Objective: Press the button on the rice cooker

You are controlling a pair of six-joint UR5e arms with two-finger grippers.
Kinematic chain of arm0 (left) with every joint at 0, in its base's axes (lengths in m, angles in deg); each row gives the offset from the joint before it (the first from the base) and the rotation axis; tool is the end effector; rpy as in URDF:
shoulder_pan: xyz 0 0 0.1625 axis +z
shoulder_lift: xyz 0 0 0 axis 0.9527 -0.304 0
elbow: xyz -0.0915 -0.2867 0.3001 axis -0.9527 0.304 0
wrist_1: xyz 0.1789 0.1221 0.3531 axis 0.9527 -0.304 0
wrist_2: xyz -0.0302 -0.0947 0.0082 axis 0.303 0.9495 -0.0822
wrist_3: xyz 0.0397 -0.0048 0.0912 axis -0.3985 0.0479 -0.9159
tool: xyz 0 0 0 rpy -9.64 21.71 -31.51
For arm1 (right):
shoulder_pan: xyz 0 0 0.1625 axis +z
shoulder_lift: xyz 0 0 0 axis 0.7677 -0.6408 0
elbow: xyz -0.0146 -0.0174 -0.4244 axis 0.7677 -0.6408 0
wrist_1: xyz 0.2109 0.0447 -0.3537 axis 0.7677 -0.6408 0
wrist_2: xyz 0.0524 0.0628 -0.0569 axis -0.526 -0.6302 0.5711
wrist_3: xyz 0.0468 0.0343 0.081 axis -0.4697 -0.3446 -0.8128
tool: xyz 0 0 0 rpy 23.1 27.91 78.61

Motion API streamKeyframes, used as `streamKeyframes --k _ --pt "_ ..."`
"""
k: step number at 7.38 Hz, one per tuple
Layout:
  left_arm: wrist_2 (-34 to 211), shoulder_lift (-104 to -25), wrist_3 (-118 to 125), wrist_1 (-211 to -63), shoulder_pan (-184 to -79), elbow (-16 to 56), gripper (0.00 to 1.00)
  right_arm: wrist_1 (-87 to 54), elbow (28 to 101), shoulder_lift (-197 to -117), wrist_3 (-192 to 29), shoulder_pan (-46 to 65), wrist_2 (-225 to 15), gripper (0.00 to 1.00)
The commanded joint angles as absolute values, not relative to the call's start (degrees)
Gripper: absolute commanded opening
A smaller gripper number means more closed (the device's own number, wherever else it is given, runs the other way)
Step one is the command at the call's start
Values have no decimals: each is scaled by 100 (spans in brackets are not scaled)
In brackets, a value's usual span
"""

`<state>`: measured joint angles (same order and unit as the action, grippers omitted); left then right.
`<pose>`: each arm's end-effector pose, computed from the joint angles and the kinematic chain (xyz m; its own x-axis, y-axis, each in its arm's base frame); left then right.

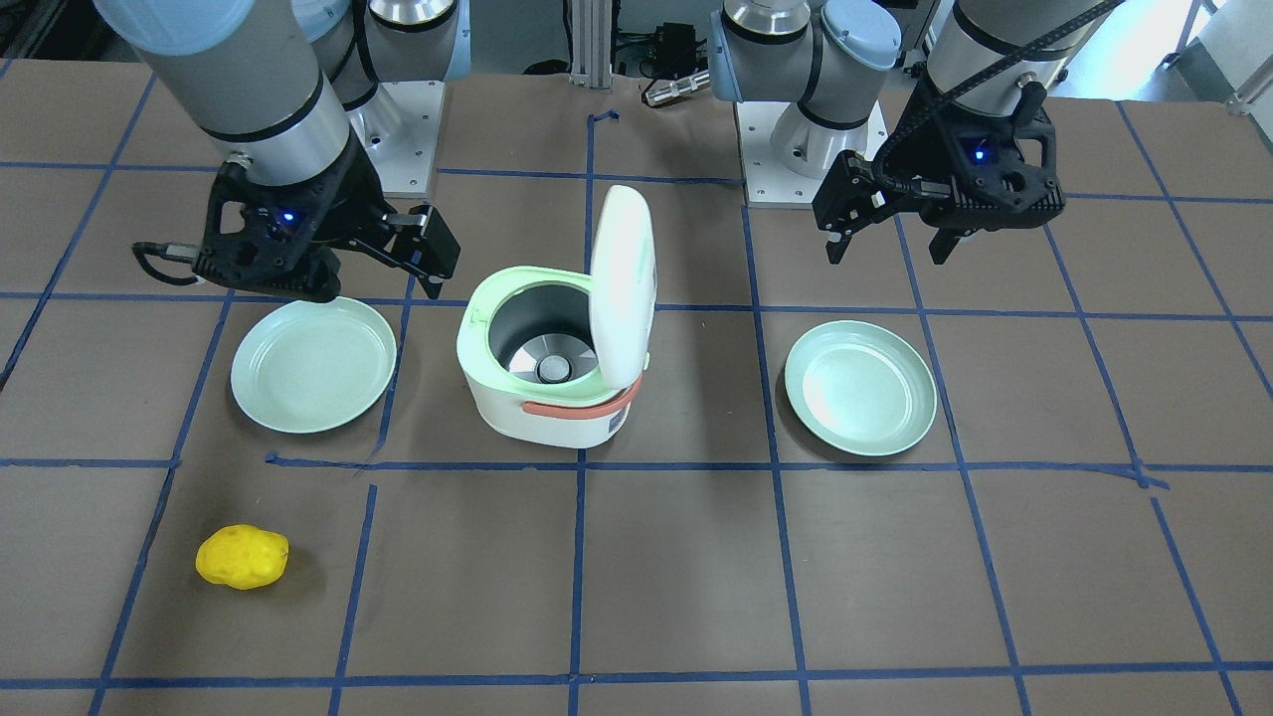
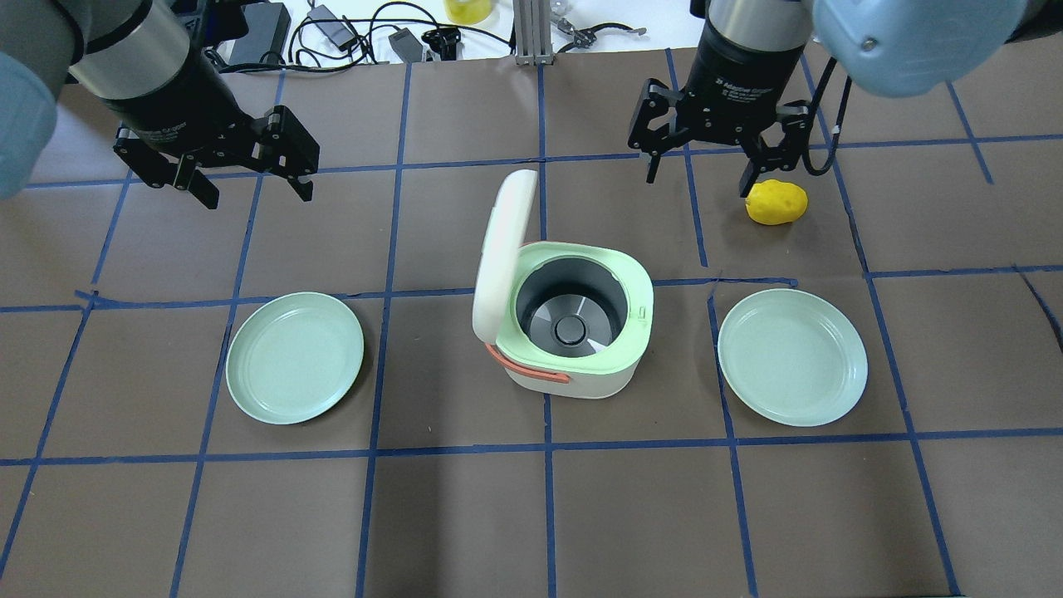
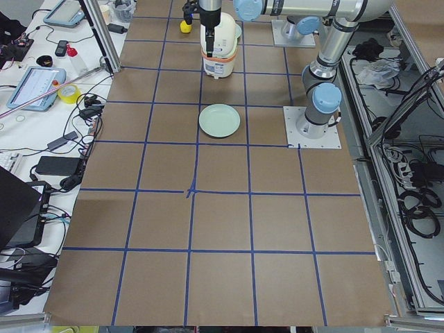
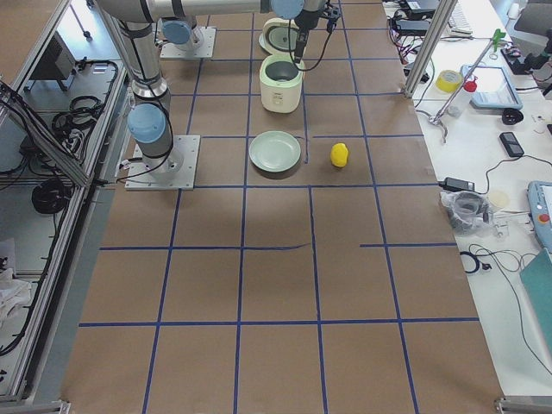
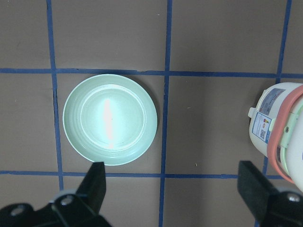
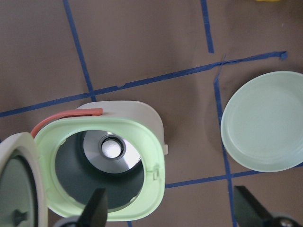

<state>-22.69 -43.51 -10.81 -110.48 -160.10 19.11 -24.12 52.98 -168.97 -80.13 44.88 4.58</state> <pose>-0.1156 -0.4887 0.5024 -0.9991 -0.0412 0.0092 -0.0416 0.9984 -0.0381 0.1861 -0.5273 0.4782 -0.9826 0.1826 -0.0346 0.1783 0.9788 0.1010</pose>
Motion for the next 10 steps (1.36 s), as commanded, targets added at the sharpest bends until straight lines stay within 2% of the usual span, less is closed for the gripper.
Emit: streamKeyframes --k 1,2,3,10 --pt "-2269 -4351 -1073 -11048 -16010 1911 100 -2299 5255 -16972 -7426 4127 838 98" --pt "-2269 -4351 -1082 -11048 -16010 1911 100 -2133 5264 -16990 -6954 4012 1004 93" --pt "-2269 -4351 -1082 -11048 -16010 1911 100 -2062 5264 -17060 -6836 3907 1015 100" --pt "-2269 -4351 -1073 -11048 -16010 1911 100 -1842 5308 -17201 -6905 3888 971 100"
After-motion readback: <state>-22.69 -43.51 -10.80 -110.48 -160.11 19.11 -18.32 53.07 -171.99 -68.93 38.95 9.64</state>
